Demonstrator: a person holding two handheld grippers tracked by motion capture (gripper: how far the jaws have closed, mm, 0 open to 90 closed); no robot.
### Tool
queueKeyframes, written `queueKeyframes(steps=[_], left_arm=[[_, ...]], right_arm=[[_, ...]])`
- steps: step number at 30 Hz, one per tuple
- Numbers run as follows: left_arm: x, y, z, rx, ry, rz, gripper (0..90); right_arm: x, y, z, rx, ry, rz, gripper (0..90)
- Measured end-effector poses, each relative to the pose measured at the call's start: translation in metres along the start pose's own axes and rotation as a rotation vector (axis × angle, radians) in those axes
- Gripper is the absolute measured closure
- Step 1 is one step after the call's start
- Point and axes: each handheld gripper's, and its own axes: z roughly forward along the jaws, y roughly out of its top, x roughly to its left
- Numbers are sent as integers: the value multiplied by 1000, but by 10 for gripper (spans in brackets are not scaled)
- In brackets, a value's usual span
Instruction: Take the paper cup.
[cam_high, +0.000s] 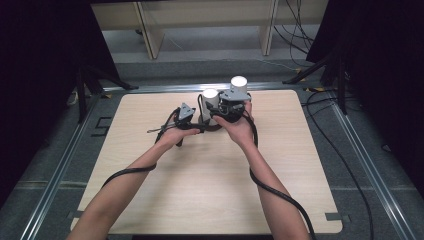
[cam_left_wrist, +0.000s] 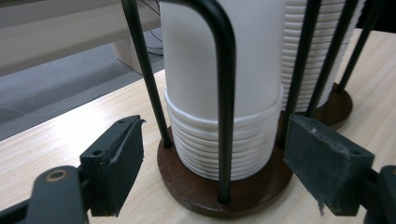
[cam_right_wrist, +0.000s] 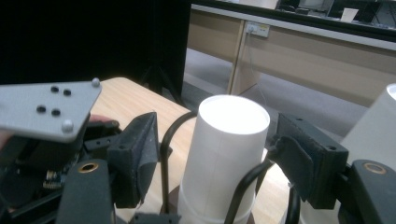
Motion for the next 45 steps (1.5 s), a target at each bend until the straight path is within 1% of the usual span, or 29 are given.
queueKeyframes(steps=[1,3,4,5,7,8,10,13,14,17,18,21,22,23,24,26,28,29,30,31,32,34,37,38,39,40,41,42,45], left_arm=[[0,1,3,1,-4,1,209],[0,2,3,0,-7,4,209],[0,2,5,-4,-10,4,208],[1,2,7,-2,-13,1,208],[1,2,7,5,-12,1,209],[1,1,8,8,-14,1,209],[0,-1,11,5,-19,3,210],[0,-2,13,15,-10,13,209],[0,-2,16,20,-8,19,208],[-1,-1,18,21,-14,10,202],[-2,-1,20,9,-17,5,206],[-3,-1,23,5,-27,-1,202],[-3,-1,23,5,-27,-1,202],[-3,0,24,6,-31,-16,201],[-2,1,25,7,-31,-21,202],[-2,1,26,0,-36,-23,202],[-2,1,26,8,-36,-24,200],[-1,1,26,19,-39,-14,202],[-1,1,26,17,-41,-27,206],[-1,1,26,17,-41,-27,210],[-1,0,26,10,-48,-31,211],[-1,0,26,11,-49,-33,213],[-1,1,25,15,-47,-19,219],[-1,0,25,14,-49,-18,220],[-1,0,25,14,-49,-18,221],[0,0,25,14,-49,-18,221],[0,1,25,15,-49,-18,221],[0,1,25,16,-50,-17,221],[-1,0,25,15,-47,-16,220]], right_arm=[[0,2,5,11,2,4,330],[0,2,8,11,-3,2,330],[0,3,12,27,-1,-5,330],[0,4,14,30,-6,6,329],[0,4,16,35,-10,11,328],[-1,3,18,26,-12,1,326],[-4,3,24,49,-29,-7,317],[-4,3,27,54,-31,-8,313],[-6,4,30,58,-33,-5,308],[-8,3,34,65,-36,-6,304],[-9,3,36,78,-35,2,302],[-11,3,40,71,-43,-2,300],[-12,3,41,81,-36,2,300],[-12,3,42,77,-42,6,303],[-12,2,43,76,-48,-2,305],[-13,2,44,86,-39,-7,305],[-12,2,45,88,-41,-5,305],[-11,2,48,89,-47,-8,306],[-10,2,49,86,-49,-8,306],[-10,2,49,86,-49,-8,306],[-9,1,50,101,-37,-4,309],[-9,1,51,97,-41,-4,309],[-9,0,53,87,-50,-3,311],[-9,-1,55,87,-37,1,312],[-9,-1,55,87,-37,1,312],[-9,-2,55,102,-43,-11,314],[-9,-2,55,102,-43,-11,314],[-9,-3,56,97,-47,-2,330],[-8,-4,57,82,-58,6,333]])
